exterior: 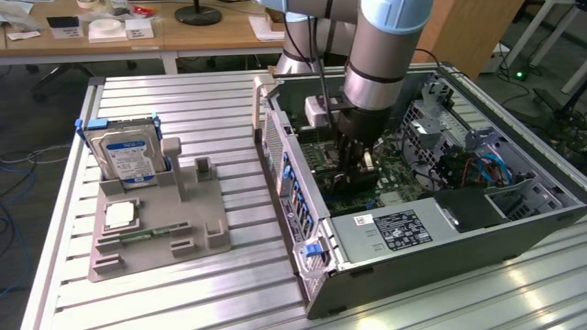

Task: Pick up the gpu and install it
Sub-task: 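Insert the gpu into the slot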

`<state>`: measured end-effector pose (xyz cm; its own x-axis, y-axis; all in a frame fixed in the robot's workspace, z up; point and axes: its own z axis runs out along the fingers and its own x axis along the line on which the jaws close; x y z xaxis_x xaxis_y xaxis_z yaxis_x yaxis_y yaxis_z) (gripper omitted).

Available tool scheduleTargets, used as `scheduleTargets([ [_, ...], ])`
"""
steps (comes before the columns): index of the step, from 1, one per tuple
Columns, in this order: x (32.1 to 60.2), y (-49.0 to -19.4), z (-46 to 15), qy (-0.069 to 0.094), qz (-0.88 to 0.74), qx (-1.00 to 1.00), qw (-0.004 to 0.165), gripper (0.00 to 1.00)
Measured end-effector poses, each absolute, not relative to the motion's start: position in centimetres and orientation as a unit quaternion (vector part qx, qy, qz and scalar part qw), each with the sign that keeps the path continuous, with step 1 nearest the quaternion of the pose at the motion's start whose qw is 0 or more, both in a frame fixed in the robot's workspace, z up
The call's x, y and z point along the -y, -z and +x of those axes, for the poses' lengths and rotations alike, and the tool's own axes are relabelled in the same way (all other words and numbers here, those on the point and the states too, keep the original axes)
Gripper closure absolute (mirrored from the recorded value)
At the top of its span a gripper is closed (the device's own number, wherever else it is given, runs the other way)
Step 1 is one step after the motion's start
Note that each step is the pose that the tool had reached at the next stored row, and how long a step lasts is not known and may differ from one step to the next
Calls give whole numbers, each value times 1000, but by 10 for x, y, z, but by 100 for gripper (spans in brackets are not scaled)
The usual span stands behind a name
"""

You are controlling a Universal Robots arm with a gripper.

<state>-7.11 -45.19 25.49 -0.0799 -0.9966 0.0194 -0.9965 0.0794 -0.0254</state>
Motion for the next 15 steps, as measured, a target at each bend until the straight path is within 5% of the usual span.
scheduleTargets([
  [11,452,-280,-71,16,-678,-735,2,64],
  [15,452,-280,-71,16,-678,-735,2,82],
])
